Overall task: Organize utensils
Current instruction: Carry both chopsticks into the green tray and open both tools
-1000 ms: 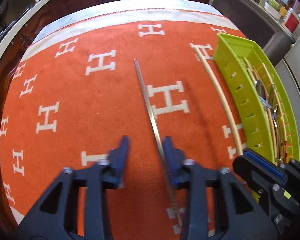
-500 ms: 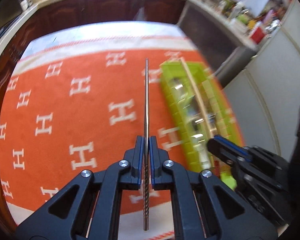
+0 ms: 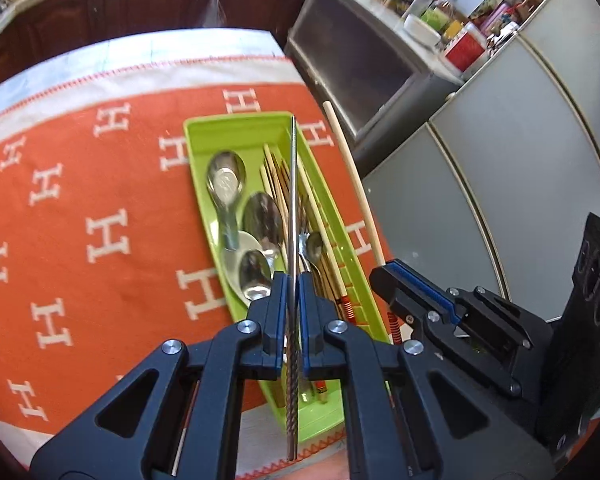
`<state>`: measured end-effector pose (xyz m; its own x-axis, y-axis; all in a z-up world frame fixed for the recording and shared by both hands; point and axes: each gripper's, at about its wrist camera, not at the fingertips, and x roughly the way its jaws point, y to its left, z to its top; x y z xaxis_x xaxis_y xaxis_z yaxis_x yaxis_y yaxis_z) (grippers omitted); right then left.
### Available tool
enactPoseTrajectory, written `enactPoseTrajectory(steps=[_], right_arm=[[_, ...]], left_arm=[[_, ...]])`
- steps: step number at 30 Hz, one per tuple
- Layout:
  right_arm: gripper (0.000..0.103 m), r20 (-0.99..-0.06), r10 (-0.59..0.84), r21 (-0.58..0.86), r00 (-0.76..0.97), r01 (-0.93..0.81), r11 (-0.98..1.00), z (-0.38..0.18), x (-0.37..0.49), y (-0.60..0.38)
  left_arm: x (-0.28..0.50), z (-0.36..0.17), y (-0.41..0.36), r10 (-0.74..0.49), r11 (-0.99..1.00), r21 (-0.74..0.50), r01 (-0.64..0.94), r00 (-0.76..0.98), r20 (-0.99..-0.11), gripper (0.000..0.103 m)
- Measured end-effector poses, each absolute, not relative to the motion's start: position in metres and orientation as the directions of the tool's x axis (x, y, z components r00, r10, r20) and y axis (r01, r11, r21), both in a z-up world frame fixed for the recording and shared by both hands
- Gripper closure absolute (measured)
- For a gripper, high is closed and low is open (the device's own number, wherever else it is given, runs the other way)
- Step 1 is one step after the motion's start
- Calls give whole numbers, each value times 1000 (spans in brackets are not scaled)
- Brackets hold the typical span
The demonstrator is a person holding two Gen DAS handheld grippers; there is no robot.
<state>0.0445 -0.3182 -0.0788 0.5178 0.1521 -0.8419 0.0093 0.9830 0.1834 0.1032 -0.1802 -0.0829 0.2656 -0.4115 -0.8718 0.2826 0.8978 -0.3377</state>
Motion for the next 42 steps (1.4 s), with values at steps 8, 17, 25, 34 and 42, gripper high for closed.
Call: enactPoseTrajectory(steps=[8, 17, 25, 34, 42], right_arm=[[98, -855, 160, 194, 493, 20, 981, -101, 52, -325], [81, -847, 177, 242, 501, 66, 968, -105, 57, -327], [77, -839, 189, 262, 511, 74, 962, -102, 54, -327], [77, -841, 186, 266, 508, 89, 960, -104, 49, -325], [74, -843, 216, 290, 493, 76, 954, -108, 42, -312]], left_arm=[[106, -100, -185, -372, 915, -299, 271, 281, -885, 99], [96, -82, -172, -301, 942, -213, 260, 370, -879, 46], [94, -79, -161, -301, 944, -221, 244, 370, -879, 33], [91, -83, -155, -303, 943, -228, 244, 341, -890, 16], [79, -82, -141, -247, 957, -165, 237, 372, -895, 14]])
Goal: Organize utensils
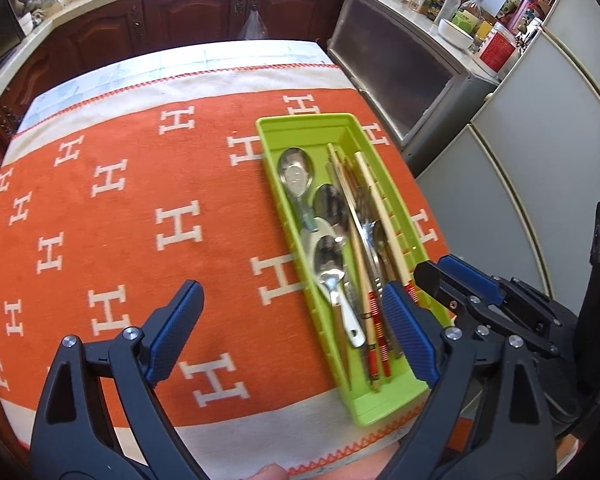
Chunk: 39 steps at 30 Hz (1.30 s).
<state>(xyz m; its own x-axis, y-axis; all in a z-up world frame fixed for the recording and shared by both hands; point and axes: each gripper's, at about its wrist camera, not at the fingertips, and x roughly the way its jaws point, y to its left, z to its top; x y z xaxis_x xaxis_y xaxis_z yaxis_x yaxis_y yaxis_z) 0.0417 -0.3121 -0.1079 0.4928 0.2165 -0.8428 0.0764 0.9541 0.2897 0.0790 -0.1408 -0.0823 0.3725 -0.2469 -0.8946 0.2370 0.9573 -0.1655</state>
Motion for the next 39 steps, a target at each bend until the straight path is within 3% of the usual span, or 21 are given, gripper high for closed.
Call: enactPoseTrajectory(steps=[8, 14, 23, 27, 30, 39], right_arm=[[65, -817, 274, 332, 508, 24, 943, -90, 27, -284], [56, -776, 303, 330, 553, -53, 942, -53, 20, -243], [50, -727, 348, 317, 592, -159, 935, 2, 11, -173], [44, -708, 358, 301, 609, -198, 933, 22, -1, -151], [30, -689, 363, 293, 627, -217, 931, 35, -12, -141], [25, -687, 355, 278, 634, -222, 935, 49, -27, -125]], left_arm=[[47, -56, -107, -181, 969, -72, 236, 479, -859, 14], [19, -21, -66, -56, 991, 30, 133, 600, -798, 14], [-15, 22, 0, 95, 995, 74, -61, 678, -729, 14], [-30, 35, 21, 108, 993, 50, -103, 685, -721, 14], [-38, 41, 27, 134, 990, 65, -126, 696, -706, 14], [-46, 46, 39, 138, 987, 43, -152, 699, -701, 14]])
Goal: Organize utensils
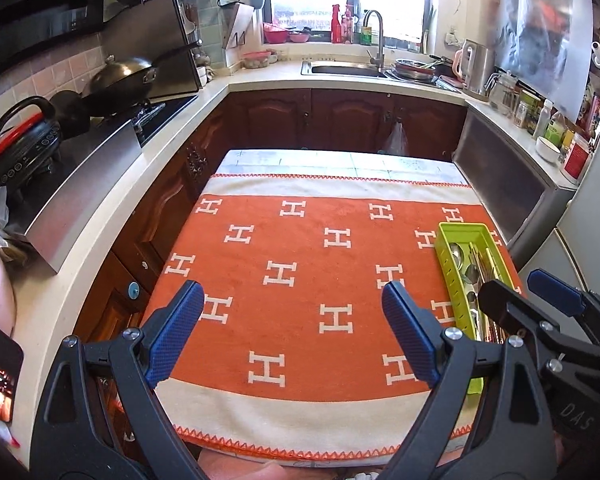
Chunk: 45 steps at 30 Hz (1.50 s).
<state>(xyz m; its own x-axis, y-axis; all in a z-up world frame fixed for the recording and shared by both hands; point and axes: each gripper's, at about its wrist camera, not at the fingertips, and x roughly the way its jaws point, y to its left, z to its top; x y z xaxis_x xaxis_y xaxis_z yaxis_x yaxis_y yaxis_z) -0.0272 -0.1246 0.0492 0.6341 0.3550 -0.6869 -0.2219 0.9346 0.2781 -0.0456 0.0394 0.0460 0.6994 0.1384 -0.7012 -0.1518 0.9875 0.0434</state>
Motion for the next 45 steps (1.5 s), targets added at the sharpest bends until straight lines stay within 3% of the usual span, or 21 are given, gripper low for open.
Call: enactPoseTrajectory(steps=[45], right_arm=[[25, -720, 349, 279, 600, -211, 937, 24, 2, -128]], left_arm=[[-19, 19, 48, 127, 987, 29, -158, 659, -742, 14]])
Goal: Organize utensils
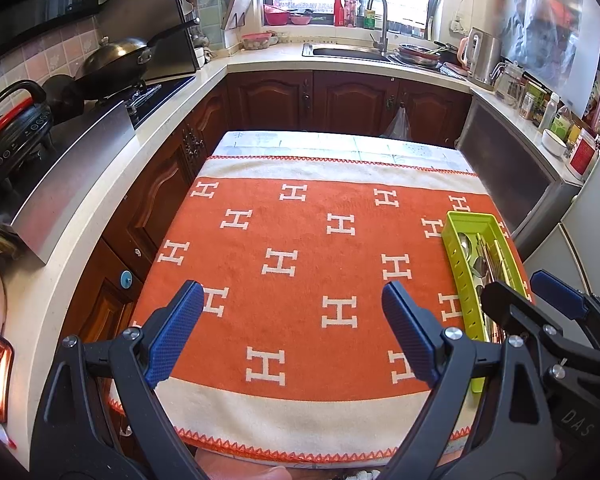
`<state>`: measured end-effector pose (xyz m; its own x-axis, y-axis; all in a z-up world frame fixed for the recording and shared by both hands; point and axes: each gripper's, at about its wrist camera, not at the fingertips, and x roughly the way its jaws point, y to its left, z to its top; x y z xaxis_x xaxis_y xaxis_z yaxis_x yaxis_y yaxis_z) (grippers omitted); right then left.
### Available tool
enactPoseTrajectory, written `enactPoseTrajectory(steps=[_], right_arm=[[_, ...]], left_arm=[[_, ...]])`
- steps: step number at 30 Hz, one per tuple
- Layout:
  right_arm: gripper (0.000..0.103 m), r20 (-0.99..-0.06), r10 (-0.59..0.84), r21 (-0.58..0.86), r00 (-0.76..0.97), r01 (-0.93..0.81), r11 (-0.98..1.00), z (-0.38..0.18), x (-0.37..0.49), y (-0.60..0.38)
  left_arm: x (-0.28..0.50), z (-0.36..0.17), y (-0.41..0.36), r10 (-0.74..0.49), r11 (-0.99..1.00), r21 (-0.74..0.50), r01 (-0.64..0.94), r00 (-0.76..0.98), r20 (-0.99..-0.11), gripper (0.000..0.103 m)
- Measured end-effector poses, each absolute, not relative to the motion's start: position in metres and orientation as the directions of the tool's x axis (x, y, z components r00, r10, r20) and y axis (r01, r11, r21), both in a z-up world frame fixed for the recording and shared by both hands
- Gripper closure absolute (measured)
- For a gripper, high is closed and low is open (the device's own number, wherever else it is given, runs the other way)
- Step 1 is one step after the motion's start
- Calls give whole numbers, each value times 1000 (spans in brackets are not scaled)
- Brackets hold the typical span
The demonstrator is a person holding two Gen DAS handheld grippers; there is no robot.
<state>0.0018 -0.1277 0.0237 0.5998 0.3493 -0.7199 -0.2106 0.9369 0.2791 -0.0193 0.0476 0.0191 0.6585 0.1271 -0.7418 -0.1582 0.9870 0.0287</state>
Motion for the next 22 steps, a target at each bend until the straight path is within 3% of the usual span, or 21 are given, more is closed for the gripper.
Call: enactPoseTrajectory(steps=[22], right_arm=[[25, -721, 348, 278, 599, -209, 938, 21, 2, -128]], left_arm=[[-19, 18, 48, 125, 987, 28, -157, 656, -744, 14]])
